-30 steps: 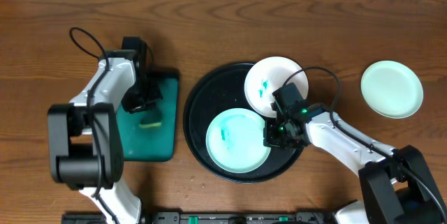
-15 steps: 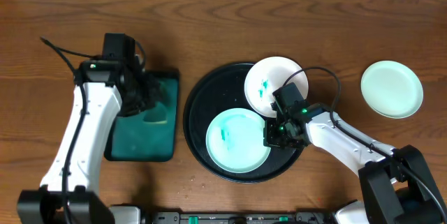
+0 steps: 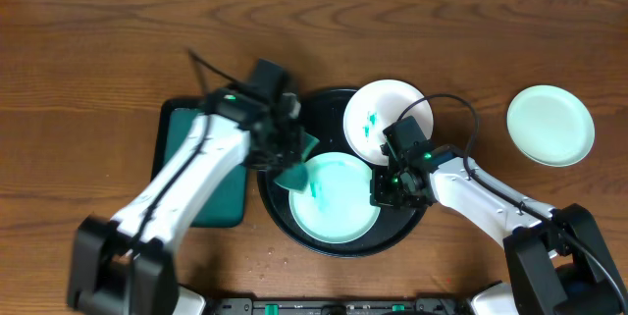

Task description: Clean dirty plates on tray and stack at the side

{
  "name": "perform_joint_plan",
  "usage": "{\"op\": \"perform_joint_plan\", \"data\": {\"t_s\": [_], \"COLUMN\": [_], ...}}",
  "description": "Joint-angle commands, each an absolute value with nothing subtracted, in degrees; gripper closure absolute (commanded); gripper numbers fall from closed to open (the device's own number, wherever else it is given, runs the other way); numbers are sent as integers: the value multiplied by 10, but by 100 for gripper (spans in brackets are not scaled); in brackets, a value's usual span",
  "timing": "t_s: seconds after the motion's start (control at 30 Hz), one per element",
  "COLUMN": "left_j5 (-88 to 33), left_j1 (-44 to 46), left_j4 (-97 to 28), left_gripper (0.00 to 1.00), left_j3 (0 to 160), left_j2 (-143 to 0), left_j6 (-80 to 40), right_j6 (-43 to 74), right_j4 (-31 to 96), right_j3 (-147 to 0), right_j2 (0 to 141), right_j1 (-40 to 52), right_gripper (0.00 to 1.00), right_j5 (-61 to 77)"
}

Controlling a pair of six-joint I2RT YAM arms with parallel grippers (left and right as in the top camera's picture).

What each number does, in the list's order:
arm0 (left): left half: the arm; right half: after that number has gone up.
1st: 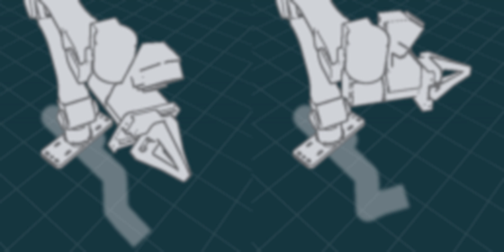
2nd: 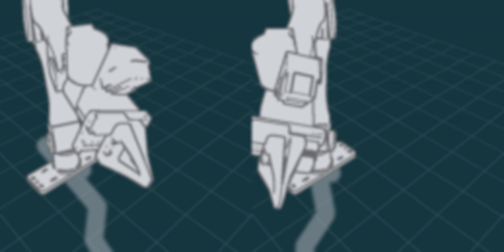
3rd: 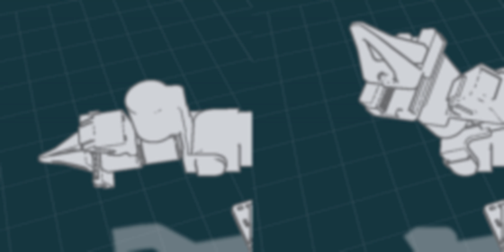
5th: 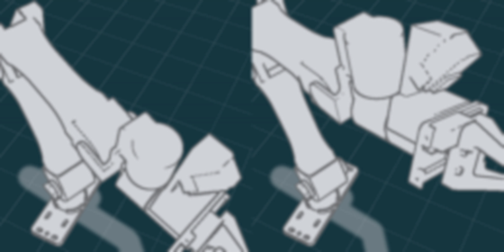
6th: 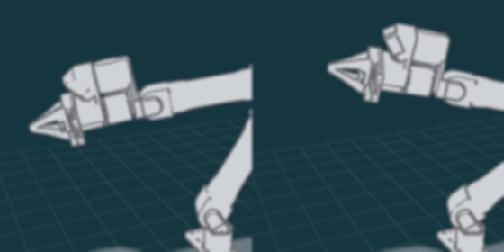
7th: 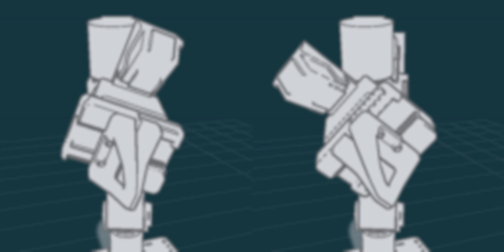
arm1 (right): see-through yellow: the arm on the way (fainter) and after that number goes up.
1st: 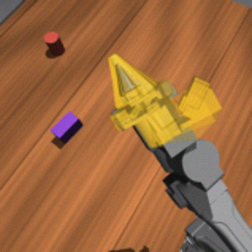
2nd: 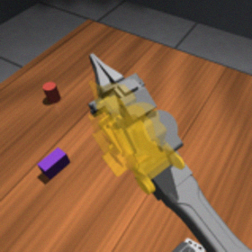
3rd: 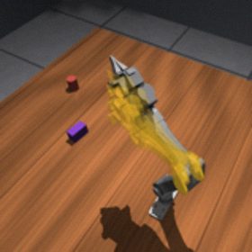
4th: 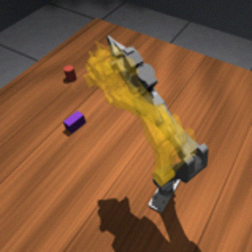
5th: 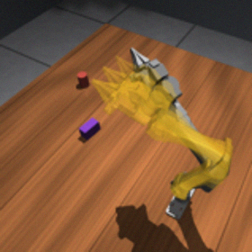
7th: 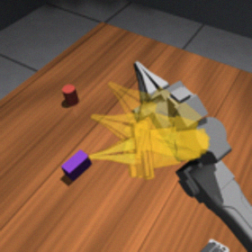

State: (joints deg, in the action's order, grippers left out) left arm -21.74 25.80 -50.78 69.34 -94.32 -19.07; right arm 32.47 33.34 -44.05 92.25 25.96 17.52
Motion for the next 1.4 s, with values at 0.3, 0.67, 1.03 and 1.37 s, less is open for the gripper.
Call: {"op": "perform_joint_plan", "data": {"t_s": [0.3, 0.67, 1.03, 1.37], "left_j5": [-143, -396, -446, 15], "left_j1": [325, 403, 423, 414], "left_j4": [-474, -400, -365, -537], "left_gripper": [93, 93, 93, 93], "left_j3": [692, 692, 692, 692], "left_j2": [-1120, -1152, -1152, -1152], "left_j6": [-252, -224, -228, -263], "right_j6": [326, 326, 328, 334], "right_j4": [326, 330, 339, 342], "right_j3": [-433, -433, -433, -433], "right_j2": [943, 943, 943, 943], "right_j1": [266, 266, 267, 267], "right_gripper": [99, 99, 99, 99], "right_j5": [174, 174, 174, 174]}}
